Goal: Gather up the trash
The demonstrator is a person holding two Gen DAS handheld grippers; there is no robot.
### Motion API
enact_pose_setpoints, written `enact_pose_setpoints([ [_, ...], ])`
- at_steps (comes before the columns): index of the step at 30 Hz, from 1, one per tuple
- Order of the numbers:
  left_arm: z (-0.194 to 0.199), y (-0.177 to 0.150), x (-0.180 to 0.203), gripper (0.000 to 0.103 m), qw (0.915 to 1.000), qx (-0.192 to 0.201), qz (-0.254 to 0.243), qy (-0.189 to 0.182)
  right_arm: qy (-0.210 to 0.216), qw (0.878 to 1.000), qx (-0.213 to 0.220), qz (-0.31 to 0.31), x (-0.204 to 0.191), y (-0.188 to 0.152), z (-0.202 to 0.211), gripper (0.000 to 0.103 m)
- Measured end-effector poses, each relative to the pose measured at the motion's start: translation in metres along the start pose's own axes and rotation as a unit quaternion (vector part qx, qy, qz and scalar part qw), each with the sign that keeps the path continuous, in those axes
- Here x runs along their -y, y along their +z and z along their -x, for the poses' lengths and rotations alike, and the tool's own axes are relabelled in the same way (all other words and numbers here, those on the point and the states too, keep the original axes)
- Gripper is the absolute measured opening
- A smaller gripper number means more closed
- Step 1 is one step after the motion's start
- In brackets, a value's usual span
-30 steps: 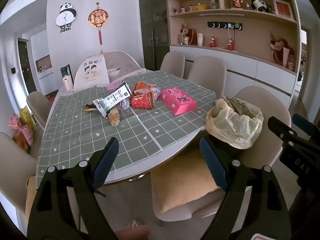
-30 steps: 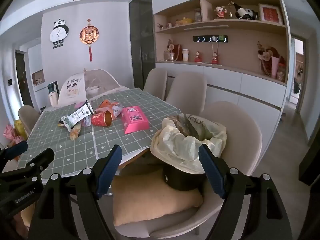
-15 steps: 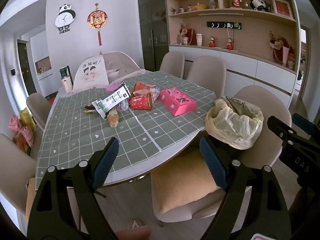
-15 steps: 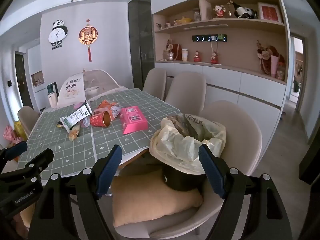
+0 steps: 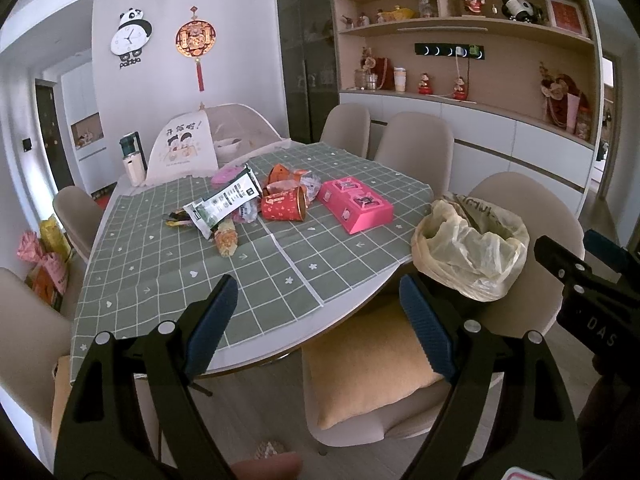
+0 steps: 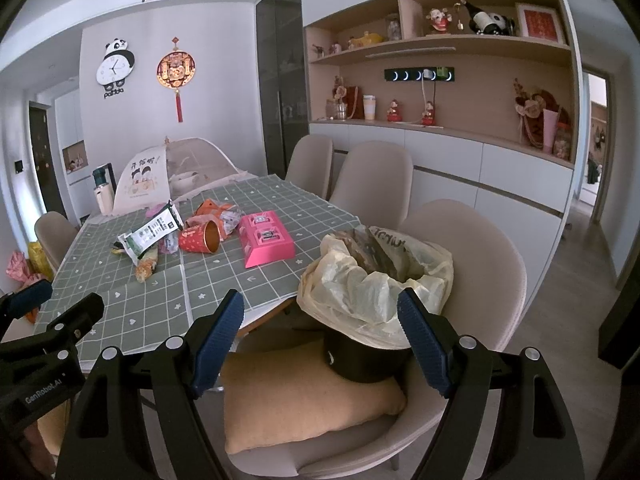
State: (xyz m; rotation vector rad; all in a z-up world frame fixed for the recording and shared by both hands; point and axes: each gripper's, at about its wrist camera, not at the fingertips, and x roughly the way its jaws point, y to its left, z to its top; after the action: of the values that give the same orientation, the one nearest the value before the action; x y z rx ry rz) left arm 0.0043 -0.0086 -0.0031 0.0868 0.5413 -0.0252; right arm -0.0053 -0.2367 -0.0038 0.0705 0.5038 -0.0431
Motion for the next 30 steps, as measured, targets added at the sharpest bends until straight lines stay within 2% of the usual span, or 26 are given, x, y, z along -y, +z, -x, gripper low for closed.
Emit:
enact_pose_setpoints([
  [30, -0.006, 0.007, -0.006, 0.079, 1.0, -0.002, 0.002, 0.0, -0.001, 1.0, -0.001, -0.001, 0.002, 0.0, -0.001, 0.075],
])
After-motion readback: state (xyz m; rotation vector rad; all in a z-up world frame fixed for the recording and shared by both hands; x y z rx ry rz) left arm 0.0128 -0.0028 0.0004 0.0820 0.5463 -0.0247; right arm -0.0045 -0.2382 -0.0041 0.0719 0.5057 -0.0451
